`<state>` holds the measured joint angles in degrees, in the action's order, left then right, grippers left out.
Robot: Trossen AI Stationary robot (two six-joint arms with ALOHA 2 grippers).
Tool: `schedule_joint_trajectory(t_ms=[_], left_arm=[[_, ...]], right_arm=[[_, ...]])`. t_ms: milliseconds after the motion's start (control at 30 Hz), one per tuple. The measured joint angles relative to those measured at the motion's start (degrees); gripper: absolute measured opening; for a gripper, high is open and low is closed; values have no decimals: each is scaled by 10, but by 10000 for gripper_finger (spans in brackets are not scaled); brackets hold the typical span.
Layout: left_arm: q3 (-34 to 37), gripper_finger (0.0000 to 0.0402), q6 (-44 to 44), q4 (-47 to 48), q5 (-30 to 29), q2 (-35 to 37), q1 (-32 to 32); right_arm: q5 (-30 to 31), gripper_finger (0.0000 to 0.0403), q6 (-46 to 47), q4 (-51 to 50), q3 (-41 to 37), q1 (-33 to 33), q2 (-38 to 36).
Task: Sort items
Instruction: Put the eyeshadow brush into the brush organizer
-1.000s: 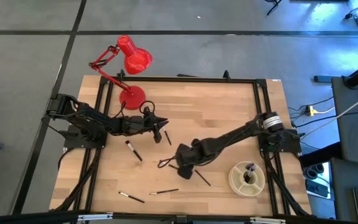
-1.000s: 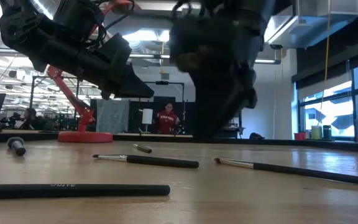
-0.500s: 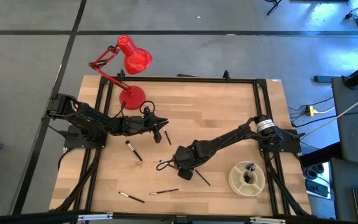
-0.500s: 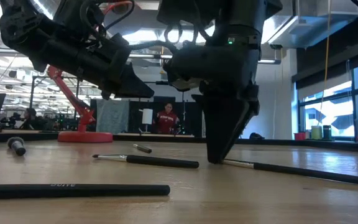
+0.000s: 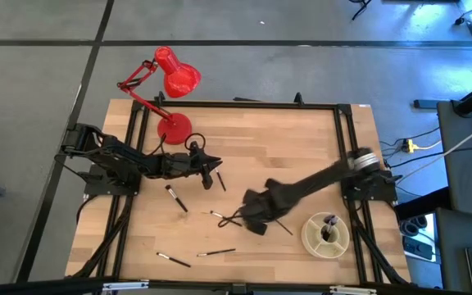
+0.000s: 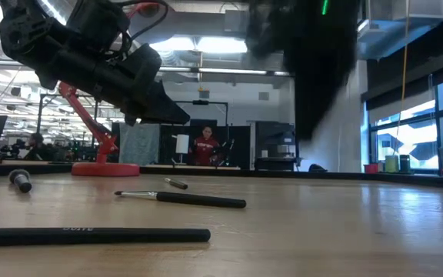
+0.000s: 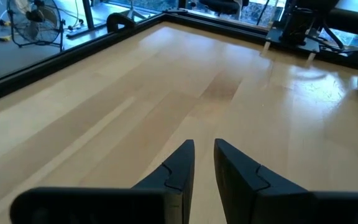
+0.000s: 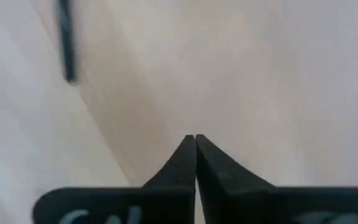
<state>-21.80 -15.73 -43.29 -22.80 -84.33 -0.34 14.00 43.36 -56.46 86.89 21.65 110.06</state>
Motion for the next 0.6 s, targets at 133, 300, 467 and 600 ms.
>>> schedule_joint_trajectory(t_ms=[133, 300, 467, 600], left_arm=[[0, 59, 0, 3, 0, 0, 0], [0, 59, -2, 4, -1, 0, 0], [0, 59, -2, 5, -4, 0, 0], [0, 59, -15, 17, -6, 0, -3]], right_arm=[[135, 2, 97, -78, 1, 62, -96], [273, 1, 286, -234, 1, 172, -197], [289, 1, 426, -336, -2, 278, -218], [331, 1, 436, -333, -1, 329, -225]])
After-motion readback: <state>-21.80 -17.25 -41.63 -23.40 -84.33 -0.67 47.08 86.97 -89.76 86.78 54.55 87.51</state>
